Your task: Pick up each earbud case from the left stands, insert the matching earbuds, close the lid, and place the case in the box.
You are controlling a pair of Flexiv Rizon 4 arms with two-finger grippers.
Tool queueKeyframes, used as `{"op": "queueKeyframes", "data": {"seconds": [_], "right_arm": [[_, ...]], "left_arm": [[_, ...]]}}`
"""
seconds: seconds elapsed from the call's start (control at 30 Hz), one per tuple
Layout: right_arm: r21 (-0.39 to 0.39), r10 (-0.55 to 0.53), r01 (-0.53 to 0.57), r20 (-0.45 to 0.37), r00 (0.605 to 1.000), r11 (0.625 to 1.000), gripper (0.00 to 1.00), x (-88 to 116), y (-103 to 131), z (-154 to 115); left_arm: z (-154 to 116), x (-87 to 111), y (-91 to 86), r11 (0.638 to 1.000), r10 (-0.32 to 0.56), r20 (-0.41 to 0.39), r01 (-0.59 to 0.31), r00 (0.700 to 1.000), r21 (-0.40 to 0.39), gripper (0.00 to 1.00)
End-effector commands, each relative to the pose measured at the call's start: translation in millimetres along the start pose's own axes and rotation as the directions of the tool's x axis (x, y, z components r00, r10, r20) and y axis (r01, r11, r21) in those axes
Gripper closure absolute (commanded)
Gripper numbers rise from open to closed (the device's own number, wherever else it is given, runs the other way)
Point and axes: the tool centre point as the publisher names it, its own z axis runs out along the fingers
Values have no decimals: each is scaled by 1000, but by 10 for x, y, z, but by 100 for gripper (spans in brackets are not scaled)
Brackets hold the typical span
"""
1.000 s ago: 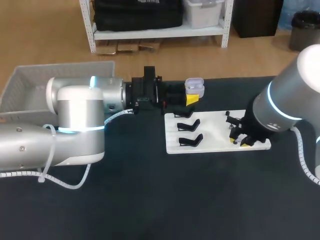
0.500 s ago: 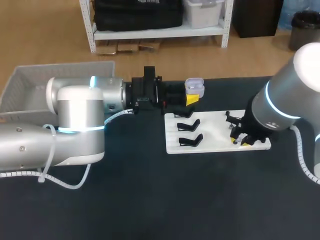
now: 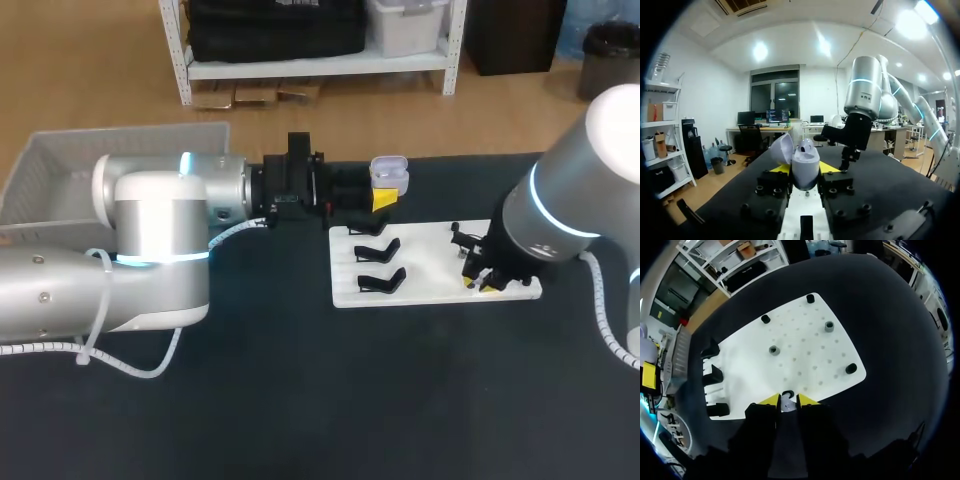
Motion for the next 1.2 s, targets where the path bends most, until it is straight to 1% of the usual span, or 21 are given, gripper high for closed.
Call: {"op": "queueKeyframes", "data": {"seconds": [0.03, 0.2, 0.23, 0.27, 0.4, 0.53, 0.7, 0.77, 0.8, 0.83, 0.9, 0.97, 1.07, 1.2], "right_arm": [[5, -1, 1, -2, 1000, 1000, 100, -13, 23, 2], [24, -11, 12, -16, 1000, 1000, 100, -27, 51, -181], [43, -20, 20, -15, 1000, 999, 100, -33, 57, -242], [46, -29, 30, -15, 999, 999, 100, -37, 57, -279], [75, -90, 97, -92, 992, 992, 100, -28, 103, -528], [68, -212, 227, -175, 962, 972, 100, 20, 225, -834], [59, -330, 351, -225, 917, 934, 100, 44, 451, -1141], [45, -361, 382, -245, 900, 923, 100, 42, 561, -1252], [44, -375, 397, -247, 893, 917, 100, 39, 597, -1283], [26, -400, 420, -255, 880, 907, 100, 38, 670, -1347], [14, -447, 463, -239, 862, 886, 100, 24, 778, -1419], [-7, -478, 491, -243, 844, 871, 100, 6, 888, -1473], [-23, -516, 525, -220, 828, 851, 100, -46, 1043, -1503], [-18, -571, 579, -190, 799, 815, 100, -128, 1219, -1480]], "left_arm": [[3, 10, -21, 1000, 5, 5, -5, 1000, -9, 100], [3, 10, -21, 1000, 5, 5, -5, 1000, -9, 100], [3, 10, -21, 1000, 5, 5, -5, 1000, -9, 100], [3, 10, -21, 1000, 5, 5, -5, 1000, -9, 100], [3, 10, -21, 1000, 5, 5, -5, 1000, -9, 100], [3, 10, -21, 1000, 5, 5, -5, 1000, -9, 100], [3, 10, -21, 1000, 5, 5, -5, 1000, -9, 100], [3, 10, -21, 1000, 5, 5, -5, 1000, -9, 100], [3, 10, -21, 1000, 5, 5, -5, 1000, -9, 100], [3, 10, -21, 1000, 5, 5, -5, 1000, -9, 100], [3, 10, -21, 1000, 5, 5, -5, 1000, -9, 100], [3, 10, -21, 1000, 5, 5, -5, 1000, -9, 100], [3, 10, -21, 1000, 5, 5, -5, 1000, -9, 100], [3, 10, -21, 1000, 5, 5, -5, 1000, -9, 100]]}}
